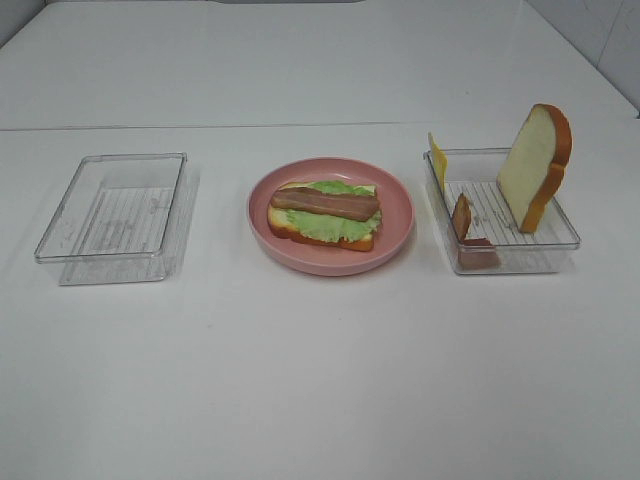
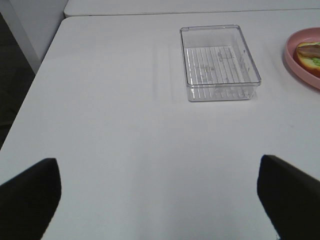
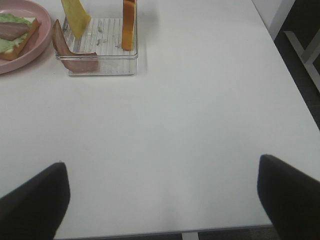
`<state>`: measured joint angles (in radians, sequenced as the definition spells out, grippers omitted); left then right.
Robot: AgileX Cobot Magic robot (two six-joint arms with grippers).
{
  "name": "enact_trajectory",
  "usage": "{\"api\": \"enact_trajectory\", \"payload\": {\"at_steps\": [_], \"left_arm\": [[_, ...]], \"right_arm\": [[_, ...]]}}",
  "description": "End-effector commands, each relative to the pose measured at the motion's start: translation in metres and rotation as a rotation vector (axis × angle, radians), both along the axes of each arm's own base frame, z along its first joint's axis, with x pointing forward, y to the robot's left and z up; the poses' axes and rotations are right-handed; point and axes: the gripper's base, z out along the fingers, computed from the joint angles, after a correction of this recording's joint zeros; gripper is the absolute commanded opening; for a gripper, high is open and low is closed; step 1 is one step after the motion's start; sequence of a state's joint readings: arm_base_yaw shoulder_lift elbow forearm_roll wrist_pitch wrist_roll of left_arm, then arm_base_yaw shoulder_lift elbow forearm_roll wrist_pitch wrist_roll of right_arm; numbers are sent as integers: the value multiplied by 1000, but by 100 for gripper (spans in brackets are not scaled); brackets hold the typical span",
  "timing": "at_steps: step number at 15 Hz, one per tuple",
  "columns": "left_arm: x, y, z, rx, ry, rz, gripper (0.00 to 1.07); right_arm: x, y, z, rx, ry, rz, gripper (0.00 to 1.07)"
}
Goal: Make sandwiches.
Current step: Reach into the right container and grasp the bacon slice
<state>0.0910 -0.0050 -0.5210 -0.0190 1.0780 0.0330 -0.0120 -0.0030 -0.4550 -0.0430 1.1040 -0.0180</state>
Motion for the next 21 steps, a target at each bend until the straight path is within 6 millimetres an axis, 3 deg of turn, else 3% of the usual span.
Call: {"api": "enact_trajectory", "payload": {"at_steps": [1,17,21], "left_arm": [[-2,0,0,2,-20,1,100],[-2,0,0,2,-19,1,100],[-2,0,0,2,-19,1,100]], "right_arm": [[-3,0,-1,-7,-26,-5,99],[-2,0,-1,2,-22,-3,99],[13,1,18,19,-56,-8,99]]}}
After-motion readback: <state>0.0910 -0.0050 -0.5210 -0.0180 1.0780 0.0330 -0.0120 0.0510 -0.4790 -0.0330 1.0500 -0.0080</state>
